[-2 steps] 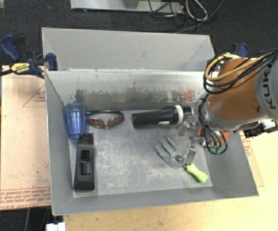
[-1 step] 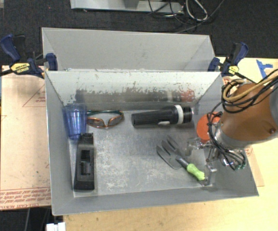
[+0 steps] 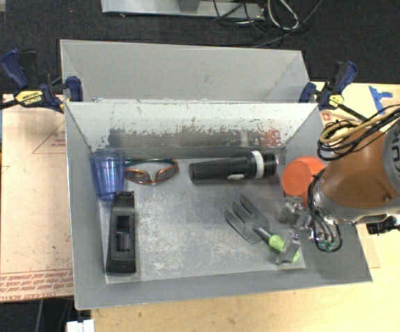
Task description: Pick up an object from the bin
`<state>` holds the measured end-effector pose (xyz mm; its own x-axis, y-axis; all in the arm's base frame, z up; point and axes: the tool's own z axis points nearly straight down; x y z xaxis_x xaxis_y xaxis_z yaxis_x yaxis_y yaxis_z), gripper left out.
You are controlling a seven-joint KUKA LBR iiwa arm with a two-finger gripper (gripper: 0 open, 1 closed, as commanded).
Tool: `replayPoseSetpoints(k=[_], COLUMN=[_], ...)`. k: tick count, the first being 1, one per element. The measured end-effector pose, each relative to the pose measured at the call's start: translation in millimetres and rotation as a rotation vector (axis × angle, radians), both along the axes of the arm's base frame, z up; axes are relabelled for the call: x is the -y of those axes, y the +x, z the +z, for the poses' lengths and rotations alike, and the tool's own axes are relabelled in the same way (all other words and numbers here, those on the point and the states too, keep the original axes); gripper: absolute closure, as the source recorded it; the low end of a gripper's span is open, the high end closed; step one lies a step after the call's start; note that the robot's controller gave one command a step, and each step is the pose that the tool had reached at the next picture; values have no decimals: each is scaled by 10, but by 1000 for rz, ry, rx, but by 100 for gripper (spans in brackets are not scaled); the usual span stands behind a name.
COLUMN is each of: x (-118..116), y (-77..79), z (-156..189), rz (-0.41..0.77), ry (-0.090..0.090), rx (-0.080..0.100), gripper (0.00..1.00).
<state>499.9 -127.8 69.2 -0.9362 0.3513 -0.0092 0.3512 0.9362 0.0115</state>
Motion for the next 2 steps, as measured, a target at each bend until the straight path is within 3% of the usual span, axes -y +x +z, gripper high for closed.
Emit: replayPoseSetpoints(k=[1, 2], x=[-251, -251], y=[-33, -33], z=[9, 10], rz=[390, 390], ry=[-5, -5], rx=[-7, -7], gripper=[100, 100])
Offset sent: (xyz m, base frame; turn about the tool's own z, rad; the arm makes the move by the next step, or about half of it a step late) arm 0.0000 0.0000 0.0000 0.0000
